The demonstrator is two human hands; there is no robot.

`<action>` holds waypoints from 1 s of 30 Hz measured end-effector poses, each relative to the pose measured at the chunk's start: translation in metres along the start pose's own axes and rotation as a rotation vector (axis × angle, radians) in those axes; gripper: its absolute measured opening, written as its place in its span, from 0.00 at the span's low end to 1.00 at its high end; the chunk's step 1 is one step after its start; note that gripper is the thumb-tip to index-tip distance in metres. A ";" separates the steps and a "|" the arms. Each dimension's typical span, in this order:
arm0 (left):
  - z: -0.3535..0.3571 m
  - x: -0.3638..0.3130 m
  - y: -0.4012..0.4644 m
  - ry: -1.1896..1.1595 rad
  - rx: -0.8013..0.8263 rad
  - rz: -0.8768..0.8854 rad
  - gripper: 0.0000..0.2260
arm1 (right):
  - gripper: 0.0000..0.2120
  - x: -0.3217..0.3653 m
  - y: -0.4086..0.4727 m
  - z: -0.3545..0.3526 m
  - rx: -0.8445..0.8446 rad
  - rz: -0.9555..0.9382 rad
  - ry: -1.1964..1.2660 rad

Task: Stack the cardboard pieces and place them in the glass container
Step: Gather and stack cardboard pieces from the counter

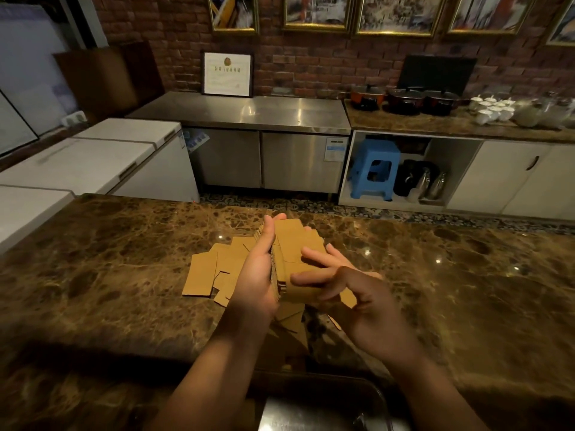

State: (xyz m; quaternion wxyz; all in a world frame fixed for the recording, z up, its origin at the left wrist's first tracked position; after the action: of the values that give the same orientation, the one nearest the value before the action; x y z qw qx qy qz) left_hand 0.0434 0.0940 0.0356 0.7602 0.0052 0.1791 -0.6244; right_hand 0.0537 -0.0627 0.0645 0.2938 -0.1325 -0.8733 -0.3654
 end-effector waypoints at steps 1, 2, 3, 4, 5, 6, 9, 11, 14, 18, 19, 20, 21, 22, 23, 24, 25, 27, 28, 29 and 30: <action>0.002 0.003 -0.001 0.009 0.016 -0.024 0.27 | 0.13 -0.003 0.002 0.002 0.047 0.048 -0.018; 0.004 0.005 -0.003 0.008 0.031 -0.041 0.26 | 0.13 -0.005 0.004 0.002 0.089 0.092 -0.021; 0.005 0.006 -0.006 -0.007 0.049 -0.058 0.25 | 0.10 -0.006 0.007 0.001 0.114 0.107 -0.029; 0.006 0.006 -0.009 -0.020 0.076 -0.079 0.24 | 0.08 -0.004 0.009 0.000 0.123 0.091 -0.053; 0.007 0.007 -0.013 -0.004 0.109 -0.112 0.23 | 0.08 -0.003 0.010 -0.001 0.132 0.061 -0.090; 0.006 0.007 -0.018 0.046 0.148 -0.140 0.22 | 0.10 0.000 0.011 -0.002 0.142 0.033 -0.122; 0.000 0.006 -0.026 0.177 0.211 -0.092 0.18 | 0.12 0.007 0.011 -0.002 0.132 0.020 -0.161; -0.005 0.003 -0.026 0.188 0.211 -0.001 0.20 | 0.12 0.009 0.010 -0.001 0.137 0.053 -0.158; -0.008 0.001 -0.028 0.137 0.146 0.028 0.25 | 0.10 0.009 0.006 0.001 0.169 0.120 -0.072; -0.011 -0.002 -0.036 0.171 0.160 0.087 0.23 | 0.08 0.014 0.000 0.003 0.177 0.117 0.055; -0.011 -0.001 -0.040 0.168 0.179 0.105 0.22 | 0.08 0.017 -0.001 0.005 0.181 0.119 0.086; -0.010 -0.001 -0.042 0.153 0.189 0.118 0.22 | 0.08 0.019 -0.003 0.006 0.184 0.133 0.118; -0.009 0.001 -0.044 0.140 0.184 0.120 0.21 | 0.09 0.020 -0.004 0.008 0.184 0.162 0.145; -0.009 0.001 -0.046 0.122 0.169 0.109 0.21 | 0.10 0.021 -0.006 0.008 0.185 0.196 0.160; -0.008 0.002 -0.048 0.105 0.151 0.094 0.20 | 0.11 0.022 -0.007 0.008 0.186 0.218 0.154; -0.007 0.002 -0.050 0.092 0.150 0.079 0.19 | 0.11 0.024 -0.008 0.008 0.180 0.211 0.129; -0.007 0.001 -0.052 0.082 0.161 0.064 0.19 | 0.11 0.026 -0.009 0.007 0.167 0.181 0.102; -0.007 -0.001 -0.056 0.070 0.198 0.045 0.18 | 0.10 0.030 -0.011 0.006 0.125 0.134 0.100; -0.007 -0.002 -0.058 0.069 0.207 0.042 0.17 | 0.09 0.033 -0.012 0.005 0.105 0.129 0.113; -0.005 -0.003 -0.060 0.070 0.211 0.044 0.16 | 0.09 0.034 -0.012 0.005 0.088 0.128 0.114; -0.004 -0.003 -0.062 0.072 0.211 0.047 0.16 | 0.08 0.037 -0.015 0.006 0.076 0.136 0.104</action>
State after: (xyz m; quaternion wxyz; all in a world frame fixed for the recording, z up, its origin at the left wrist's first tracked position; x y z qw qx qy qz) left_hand -0.0170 0.0842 0.0463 0.7629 0.1117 0.1395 -0.6213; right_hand 0.0158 -0.0679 0.0753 0.3675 -0.1611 -0.8591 -0.3177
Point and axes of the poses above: each hand's wrist, its own y-axis towards the middle knuckle, its own z-axis out of the palm, x = y × z, the point moved 3 cm from there along y, towards the middle knuckle, and after that the axes turned 15 degrees about -y, right-handed, at the moved point
